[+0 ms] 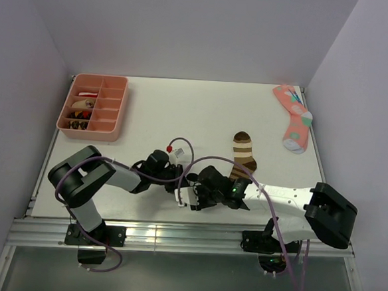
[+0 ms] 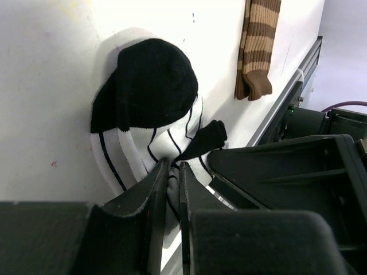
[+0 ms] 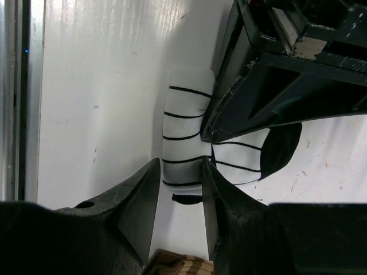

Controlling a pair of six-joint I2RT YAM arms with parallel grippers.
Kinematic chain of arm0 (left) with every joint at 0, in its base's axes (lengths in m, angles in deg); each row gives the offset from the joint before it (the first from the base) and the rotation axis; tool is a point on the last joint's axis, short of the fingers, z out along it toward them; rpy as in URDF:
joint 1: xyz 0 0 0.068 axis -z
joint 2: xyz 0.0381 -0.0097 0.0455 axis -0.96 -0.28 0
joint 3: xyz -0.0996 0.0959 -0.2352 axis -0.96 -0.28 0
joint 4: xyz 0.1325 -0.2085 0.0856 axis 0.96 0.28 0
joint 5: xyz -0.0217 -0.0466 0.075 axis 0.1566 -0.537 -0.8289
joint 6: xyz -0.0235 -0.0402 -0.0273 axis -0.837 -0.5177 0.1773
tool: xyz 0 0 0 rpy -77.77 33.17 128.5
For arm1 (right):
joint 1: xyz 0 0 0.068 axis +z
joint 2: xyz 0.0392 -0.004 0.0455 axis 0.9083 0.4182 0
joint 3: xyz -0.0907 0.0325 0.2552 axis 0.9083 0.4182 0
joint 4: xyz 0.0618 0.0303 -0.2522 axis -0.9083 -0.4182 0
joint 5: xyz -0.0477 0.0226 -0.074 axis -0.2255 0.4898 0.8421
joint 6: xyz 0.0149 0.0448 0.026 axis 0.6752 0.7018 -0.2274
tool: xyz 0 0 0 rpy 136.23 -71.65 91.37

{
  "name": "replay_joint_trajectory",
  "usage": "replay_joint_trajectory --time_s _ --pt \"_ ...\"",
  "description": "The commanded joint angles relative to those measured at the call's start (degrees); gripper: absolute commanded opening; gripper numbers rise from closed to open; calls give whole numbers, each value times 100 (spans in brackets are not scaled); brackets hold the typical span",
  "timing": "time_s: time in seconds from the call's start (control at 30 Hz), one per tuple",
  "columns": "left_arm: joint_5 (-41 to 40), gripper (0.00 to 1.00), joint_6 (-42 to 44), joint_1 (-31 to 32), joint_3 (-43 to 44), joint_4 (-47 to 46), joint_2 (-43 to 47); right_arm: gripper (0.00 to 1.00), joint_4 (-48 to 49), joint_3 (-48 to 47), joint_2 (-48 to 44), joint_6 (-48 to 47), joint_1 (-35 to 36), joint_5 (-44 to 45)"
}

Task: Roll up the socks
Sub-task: Roll the sock at the center of the board.

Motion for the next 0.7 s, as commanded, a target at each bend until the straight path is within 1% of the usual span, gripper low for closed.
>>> replay_joint_trajectory --time_s 0.0,0.3,0.4,0.43,0.5,0.53,0.63,0.67 --pt "-203 0 265 -22 -357 1026 -112 42 239 -1 152 80 145 326" --pt "-169 0 335 -153 -515 1080 160 40 160 -256 653 71 338 537" --pt "-81 0 274 -206 -559 1018 257 32 81 -326 732 115 382 573" --pt "-80 0 248 -206 -568 992 318 26 38 -396 759 159 382 573" --pt "-72 0 186 -206 -612 948 406 19 -77 -449 803 185 382 520" --pt "-80 1 99 -206 -621 913 511 14 -103 -475 785 229 373 485" --pt "-229 9 -85 -206 -691 851 810 12 -428 -607 759 282 277 135" --pt "-265 14 -156 -206 -778 712 889 12 -603 -651 750 291 242 -67"
